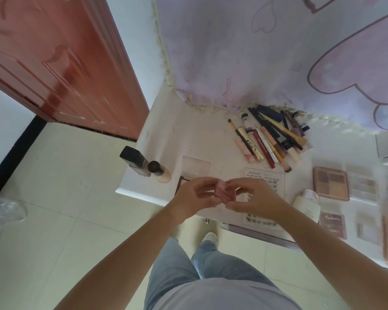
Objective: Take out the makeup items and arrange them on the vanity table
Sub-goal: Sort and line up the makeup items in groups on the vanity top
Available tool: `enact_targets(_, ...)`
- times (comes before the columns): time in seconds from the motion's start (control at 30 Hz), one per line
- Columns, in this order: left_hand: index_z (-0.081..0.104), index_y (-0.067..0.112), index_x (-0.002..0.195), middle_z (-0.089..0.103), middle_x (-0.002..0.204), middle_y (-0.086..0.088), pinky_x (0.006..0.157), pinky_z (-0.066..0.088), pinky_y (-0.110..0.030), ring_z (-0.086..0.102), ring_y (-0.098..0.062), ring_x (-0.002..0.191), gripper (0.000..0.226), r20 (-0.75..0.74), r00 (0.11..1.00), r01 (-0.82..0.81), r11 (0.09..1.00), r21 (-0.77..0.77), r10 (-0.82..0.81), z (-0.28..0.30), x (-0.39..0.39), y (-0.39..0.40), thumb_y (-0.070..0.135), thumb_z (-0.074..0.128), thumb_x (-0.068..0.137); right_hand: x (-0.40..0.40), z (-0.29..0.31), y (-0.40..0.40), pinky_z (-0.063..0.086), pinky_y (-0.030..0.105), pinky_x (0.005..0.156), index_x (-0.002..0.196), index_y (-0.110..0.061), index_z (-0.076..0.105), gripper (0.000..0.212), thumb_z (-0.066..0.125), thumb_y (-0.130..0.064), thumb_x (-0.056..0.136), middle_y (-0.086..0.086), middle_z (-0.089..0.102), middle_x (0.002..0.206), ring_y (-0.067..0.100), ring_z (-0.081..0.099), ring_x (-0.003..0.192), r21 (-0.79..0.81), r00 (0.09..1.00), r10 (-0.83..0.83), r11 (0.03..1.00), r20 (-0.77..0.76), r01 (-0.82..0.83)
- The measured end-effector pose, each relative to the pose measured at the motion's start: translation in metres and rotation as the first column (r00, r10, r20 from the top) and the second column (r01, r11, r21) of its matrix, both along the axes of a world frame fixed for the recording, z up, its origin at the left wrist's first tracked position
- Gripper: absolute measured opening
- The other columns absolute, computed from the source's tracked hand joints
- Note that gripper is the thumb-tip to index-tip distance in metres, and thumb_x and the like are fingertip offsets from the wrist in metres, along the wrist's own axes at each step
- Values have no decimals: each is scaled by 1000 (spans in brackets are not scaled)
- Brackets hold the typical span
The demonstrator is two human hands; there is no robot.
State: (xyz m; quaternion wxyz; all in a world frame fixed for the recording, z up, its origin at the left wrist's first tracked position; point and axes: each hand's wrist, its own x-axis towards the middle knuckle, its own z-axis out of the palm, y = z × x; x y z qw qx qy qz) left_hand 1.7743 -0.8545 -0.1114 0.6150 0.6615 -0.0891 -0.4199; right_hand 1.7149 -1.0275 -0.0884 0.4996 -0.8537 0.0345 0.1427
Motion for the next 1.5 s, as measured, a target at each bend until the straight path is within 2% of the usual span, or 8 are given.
enact_targets(0.2, 56, 7, 113, 62, 108, -8, 73, 52, -14, 65, 0, 83, 47, -78, 996, -44, 999, -26, 41, 3, -2, -3, -16, 61, 73, -5, -9, 0, 47, 3, 67, 97, -13, 70, 36, 80, -13, 62, -25, 60, 81, -13, 60, 69, 52, 982, -157, 985, -101, 163)
enact_targets(0.57, 49, 9, 123, 60, 105, -1, 68, 49, -8, 64, 8, 77, 54, -92, 996, -18, 1000, 9, 19, -9, -5, 2, -18, 55, 77, 6, -18, -12, 54, 23, 78, 90, -22, 70, 14, 65, -15, 80, -3, 70, 85, 8, 66, 82, 178, 940, -203, 950, -274, 257)
enact_targets(0.77, 66, 3, 99, 58, 84, 4, 60, 40, 3, 53, 1, 67, 23, 297, 955, -141, 904, 405, 16, -29, -24, -8, -3, 63, 77, 14, -36, -12, 52, 45, 85, 97, -11, 69, 22, 56, -25, 88, 16, 69, 96, 32, 64, 91, -132, 953, -174, 981, -250, 144)
enact_targets(0.97, 62, 1, 81, 49, 79, 2, 60, 38, -2, 48, -12, 73, 3, 367, 930, -178, 840, 513, -27, -44, -42, -16, 1, 61, 79, 26, -50, -10, 50, 11, 64, 104, -6, 65, 21, 51, -17, 91, 1, 65, 87, 9, 62, 77, -45, 935, -242, 970, -260, 238)
enact_targets(1.13, 33, 27, 58, 37, 68, 12, 56, 34, -6, 40, -11, 70, 41, 381, 922, -184, 792, 583, -66, -48, -47, -17, 2, 57, 81, 35, -54, -8, 50, 13, 68, 102, -6, 64, 21, 49, -16, 92, 3, 65, 87, 9, 61, 75, -22, 939, -224, 974, -260, 227)
enact_targets(1.33, 47, 15, 73, 45, 79, 3, 61, 33, -16, 46, -15, 72, 15, 405, 906, -177, 764, 620, -120, -53, -47, -18, 10, 57, 83, 36, -51, -10, 42, 18, 82, 114, -12, 61, 27, 52, -23, 90, -5, 61, 102, 6, 55, 90, -95, 954, -199, 979, -224, 182)
enact_targets(1.43, 56, 7, 82, 46, 83, 2, 65, 37, -18, 53, -20, 79, 7, 430, 892, -179, 763, 621, -140, -53, -47, -16, 13, 57, 84, 28, -45, -14, 40, 2, 70, 116, -11, 60, 29, 54, -21, 89, -8, 58, 102, 4, 52, 90, -122, 961, -252, 963, -113, 239)
enact_targets(1.5, 55, 9, 82, 46, 83, 3, 63, 34, -17, 48, -16, 75, 7, 467, 872, -198, 766, 612, -148, -53, -47, -13, 15, 58, 84, 20, -39, -21, 41, 4, 72, 113, -9, 61, 26, 54, -19, 90, -2, 62, 106, 6, 54, 91, -173, 960, -272, 951, -65, 258)
